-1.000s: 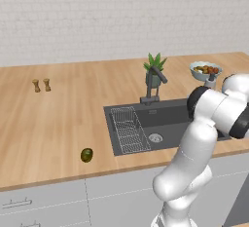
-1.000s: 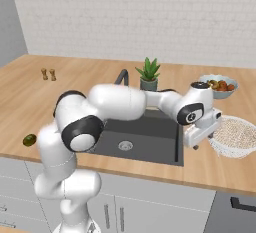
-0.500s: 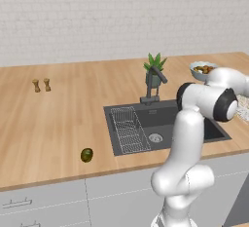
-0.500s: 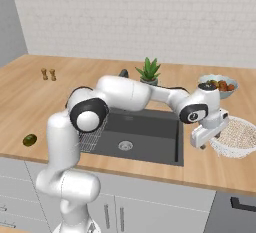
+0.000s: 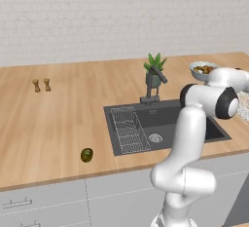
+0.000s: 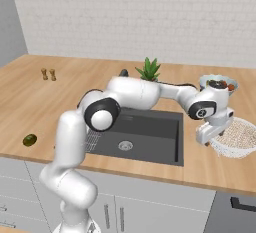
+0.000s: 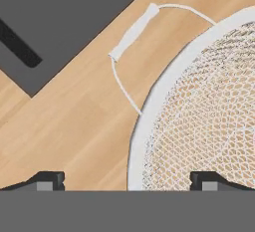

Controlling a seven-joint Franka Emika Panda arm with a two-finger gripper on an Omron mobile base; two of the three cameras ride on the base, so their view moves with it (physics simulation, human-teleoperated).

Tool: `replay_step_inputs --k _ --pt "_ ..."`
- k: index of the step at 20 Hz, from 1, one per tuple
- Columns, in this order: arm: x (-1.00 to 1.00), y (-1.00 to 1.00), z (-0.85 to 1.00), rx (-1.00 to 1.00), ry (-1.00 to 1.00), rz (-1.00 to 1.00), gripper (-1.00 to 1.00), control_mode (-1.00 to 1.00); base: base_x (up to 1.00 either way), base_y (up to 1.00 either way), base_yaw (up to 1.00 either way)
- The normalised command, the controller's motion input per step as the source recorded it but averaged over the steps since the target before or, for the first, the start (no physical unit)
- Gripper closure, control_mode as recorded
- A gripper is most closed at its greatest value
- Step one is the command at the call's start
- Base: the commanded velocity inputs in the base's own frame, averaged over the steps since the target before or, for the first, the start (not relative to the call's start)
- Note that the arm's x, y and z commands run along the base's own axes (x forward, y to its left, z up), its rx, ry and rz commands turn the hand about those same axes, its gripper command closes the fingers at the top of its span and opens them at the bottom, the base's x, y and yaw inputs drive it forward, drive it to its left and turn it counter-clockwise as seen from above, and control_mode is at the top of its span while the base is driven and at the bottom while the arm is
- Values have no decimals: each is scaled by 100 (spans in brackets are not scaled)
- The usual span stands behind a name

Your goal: Put the colander in the sink, put the kiwi in the colander, and turn on the sink faucet and pour water over the colander.

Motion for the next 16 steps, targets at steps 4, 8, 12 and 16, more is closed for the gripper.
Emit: replay_step_inputs --k 4,8,12,16 --pt "14 -1 -29 0 0 0 -100 -100 0 0 0" --pt "15 0 -42 0 0 0 -100 -100 0 0 0" --pt "26 0 -36 0 0 0 -100 -100 0 0 0" --pt "9 0 -41 0 0 0 -100 -100 0 0 0"
